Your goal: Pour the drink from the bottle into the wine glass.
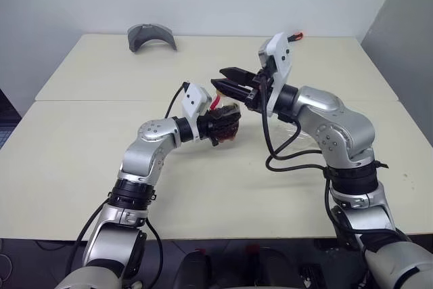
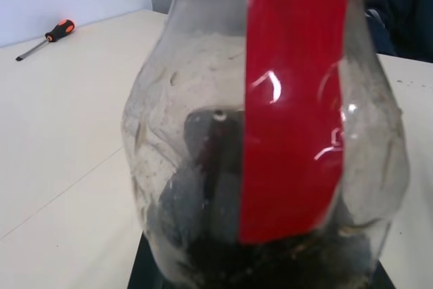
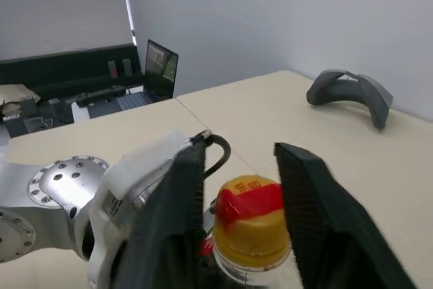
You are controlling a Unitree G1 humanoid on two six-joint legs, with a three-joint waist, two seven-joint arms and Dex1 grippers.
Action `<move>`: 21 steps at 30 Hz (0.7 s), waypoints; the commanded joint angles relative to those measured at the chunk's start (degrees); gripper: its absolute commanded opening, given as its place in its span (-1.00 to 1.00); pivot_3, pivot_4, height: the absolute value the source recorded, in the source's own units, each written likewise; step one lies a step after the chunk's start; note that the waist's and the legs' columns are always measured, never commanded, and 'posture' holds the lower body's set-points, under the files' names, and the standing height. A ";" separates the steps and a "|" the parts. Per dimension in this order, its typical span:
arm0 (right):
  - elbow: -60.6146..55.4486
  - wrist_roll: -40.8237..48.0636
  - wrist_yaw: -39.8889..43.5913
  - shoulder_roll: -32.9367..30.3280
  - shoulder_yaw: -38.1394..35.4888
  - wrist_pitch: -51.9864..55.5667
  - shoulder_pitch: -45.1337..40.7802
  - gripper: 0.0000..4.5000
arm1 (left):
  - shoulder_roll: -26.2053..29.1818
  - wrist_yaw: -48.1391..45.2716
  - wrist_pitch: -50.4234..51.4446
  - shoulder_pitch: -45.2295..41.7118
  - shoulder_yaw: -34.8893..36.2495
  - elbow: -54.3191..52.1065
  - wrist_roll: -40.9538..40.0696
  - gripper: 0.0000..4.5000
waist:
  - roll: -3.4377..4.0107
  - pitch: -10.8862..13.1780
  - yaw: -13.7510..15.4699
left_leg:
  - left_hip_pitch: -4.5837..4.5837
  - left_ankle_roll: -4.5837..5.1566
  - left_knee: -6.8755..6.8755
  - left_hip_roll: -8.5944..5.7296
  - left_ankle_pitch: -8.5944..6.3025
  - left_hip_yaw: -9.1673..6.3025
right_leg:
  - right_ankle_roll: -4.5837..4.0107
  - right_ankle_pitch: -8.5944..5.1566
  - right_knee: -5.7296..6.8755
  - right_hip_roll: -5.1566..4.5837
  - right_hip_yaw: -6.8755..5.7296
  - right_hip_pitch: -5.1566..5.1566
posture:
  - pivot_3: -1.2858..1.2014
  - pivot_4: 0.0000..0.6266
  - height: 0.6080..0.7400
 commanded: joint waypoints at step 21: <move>1.73 0.36 0.83 1.08 -1.28 -0.86 -1.78 0.26 | -0.23 -0.59 -0.87 -1.80 0.60 -3.34 -0.74 -0.60 | 0.00 0.00 0.00 | 0.00 0.00 0.00 0.00 0.00 0.00 | 0.00 0.00 0.00 0.00 0.00 0.00 | 0.03 -0.52 1.00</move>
